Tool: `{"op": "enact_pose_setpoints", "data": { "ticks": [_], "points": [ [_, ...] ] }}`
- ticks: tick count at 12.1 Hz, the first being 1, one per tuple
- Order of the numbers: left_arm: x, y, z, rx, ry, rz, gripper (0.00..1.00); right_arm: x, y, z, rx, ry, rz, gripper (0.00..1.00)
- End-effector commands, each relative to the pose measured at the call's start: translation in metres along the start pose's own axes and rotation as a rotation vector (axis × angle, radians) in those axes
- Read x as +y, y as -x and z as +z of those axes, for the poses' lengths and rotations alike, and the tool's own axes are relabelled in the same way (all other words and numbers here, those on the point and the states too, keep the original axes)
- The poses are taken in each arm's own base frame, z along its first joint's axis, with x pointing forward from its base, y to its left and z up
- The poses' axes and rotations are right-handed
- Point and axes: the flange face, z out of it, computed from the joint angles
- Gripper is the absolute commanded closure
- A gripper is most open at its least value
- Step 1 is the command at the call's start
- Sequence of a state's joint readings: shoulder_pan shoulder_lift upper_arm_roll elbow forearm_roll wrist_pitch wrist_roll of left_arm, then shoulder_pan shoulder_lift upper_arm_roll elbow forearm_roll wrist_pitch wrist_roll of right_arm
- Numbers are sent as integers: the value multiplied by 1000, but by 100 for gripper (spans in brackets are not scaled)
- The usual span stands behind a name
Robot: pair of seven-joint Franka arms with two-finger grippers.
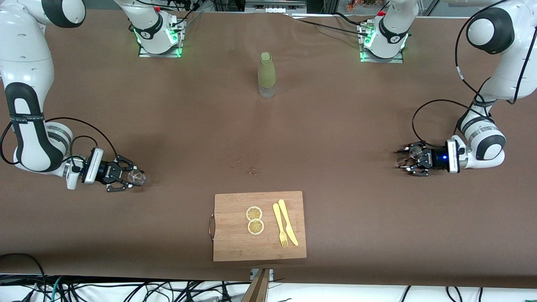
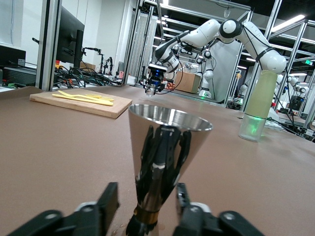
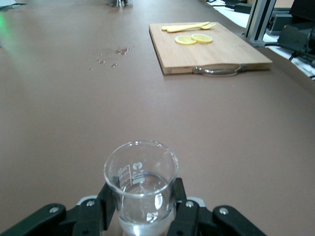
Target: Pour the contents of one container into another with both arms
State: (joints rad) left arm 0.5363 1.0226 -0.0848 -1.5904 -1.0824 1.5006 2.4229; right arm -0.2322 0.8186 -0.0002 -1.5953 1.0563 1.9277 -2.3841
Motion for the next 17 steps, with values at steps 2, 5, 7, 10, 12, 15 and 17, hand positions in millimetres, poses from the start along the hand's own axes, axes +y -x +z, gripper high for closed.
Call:
{"op": "enact_pose_setpoints", "data": {
  "ticks": [2, 5, 7, 10, 12, 15, 17],
  "points": [
    [1, -5, 3, 15, -42, 43, 100, 12, -45, 3, -54, 5, 2, 78],
    [0, -9, 2, 20, -48, 46, 100, 21, -72, 6, -86, 20, -16, 77],
    [-2, -13, 0, 19, -48, 50, 100, 23, -88, 7, -126, 13, 2, 77],
    [-7, -24, 1, 12, -43, 43, 100, 25, -98, 11, -139, 8, -4, 77],
    [-12, -32, 10, 15, -40, 36, 100, 28, -106, 16, -139, 8, 5, 77],
    [-22, -50, 25, 14, -30, 20, 100, 32, -117, 18, -137, 18, 2, 77],
    [-28, -63, 38, 22, -25, 17, 100, 34, -136, 22, -139, 22, -5, 77]
  ]
}}
